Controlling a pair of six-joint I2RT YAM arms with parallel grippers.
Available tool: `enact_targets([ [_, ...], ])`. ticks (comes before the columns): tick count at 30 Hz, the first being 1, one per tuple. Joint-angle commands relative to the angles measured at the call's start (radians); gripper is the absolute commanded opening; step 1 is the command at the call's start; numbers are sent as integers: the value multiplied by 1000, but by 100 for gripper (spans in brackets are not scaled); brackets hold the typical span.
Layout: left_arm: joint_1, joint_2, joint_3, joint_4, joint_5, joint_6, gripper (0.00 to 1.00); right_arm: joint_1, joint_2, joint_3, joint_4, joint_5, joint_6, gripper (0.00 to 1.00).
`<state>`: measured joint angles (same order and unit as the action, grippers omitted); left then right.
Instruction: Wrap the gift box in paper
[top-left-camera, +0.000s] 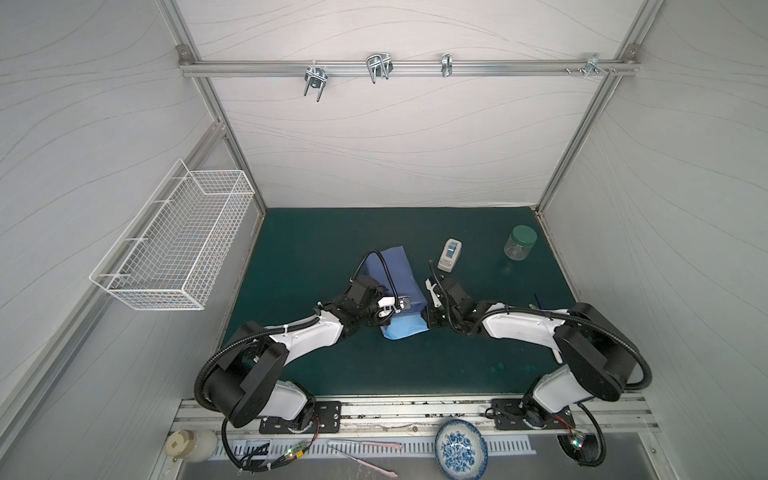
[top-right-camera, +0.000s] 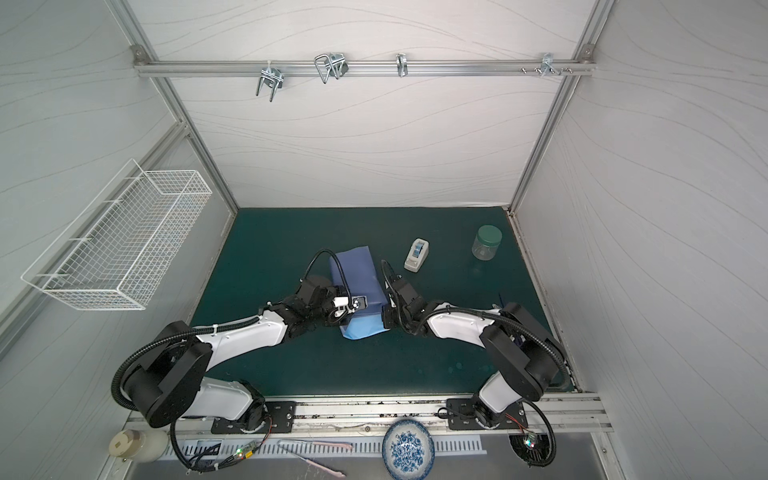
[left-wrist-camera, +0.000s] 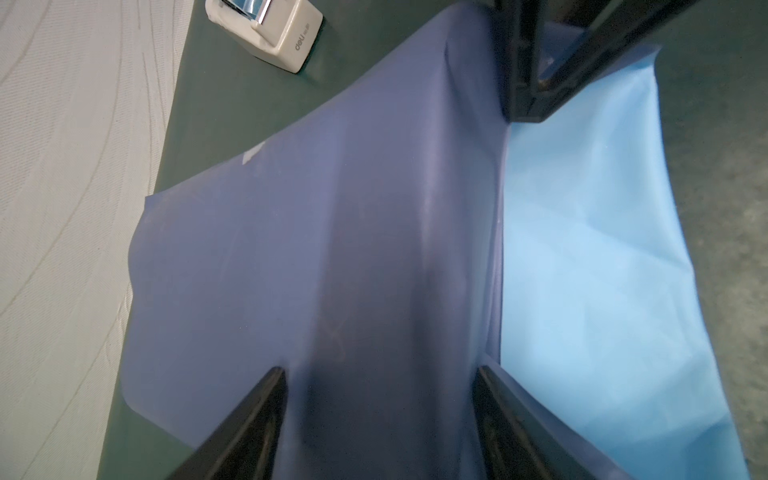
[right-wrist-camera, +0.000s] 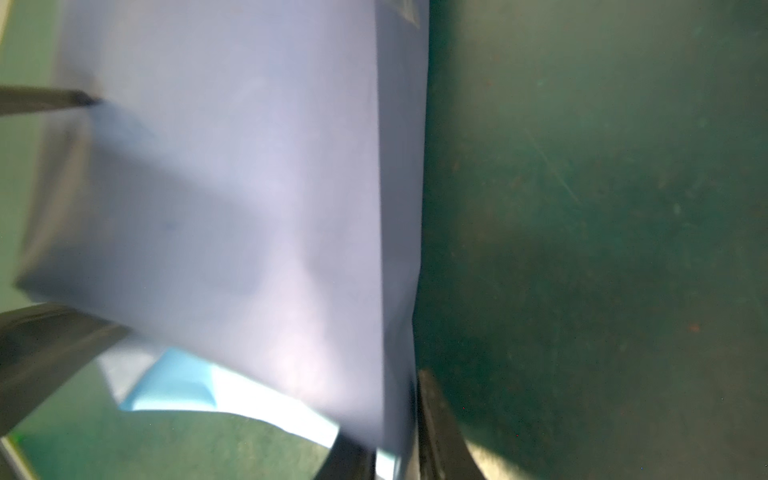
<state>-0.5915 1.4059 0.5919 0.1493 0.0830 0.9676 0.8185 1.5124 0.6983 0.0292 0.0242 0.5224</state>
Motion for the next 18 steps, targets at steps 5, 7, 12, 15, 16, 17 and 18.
enact_targets([
  [5, -8, 18, -11, -14, -19, 5, 72, -30, -169, -66, -96, 9, -21, 30],
  [7, -8, 25, -9, -18, -22, 3, 72, -55, -199, -91, -106, 4, -18, 30],
  [12, -12, 23, -9, -20, -20, 2, 72, -122, -160, -88, -88, -45, -10, 20],
  [15, -11, 25, -6, -25, -21, 2, 72, -123, -96, -58, -62, -49, -10, 14],
  [16, -11, 25, -6, -25, -23, 0, 72, -122, -69, -48, -49, -55, -6, 13],
  [17, -11, 24, -6, -25, -23, 0, 72, -123, -48, -40, -40, -63, -3, 12],
  [18, -11, 24, -6, -25, -24, 0, 72, -123, -25, -35, -28, -68, 0, 11],
])
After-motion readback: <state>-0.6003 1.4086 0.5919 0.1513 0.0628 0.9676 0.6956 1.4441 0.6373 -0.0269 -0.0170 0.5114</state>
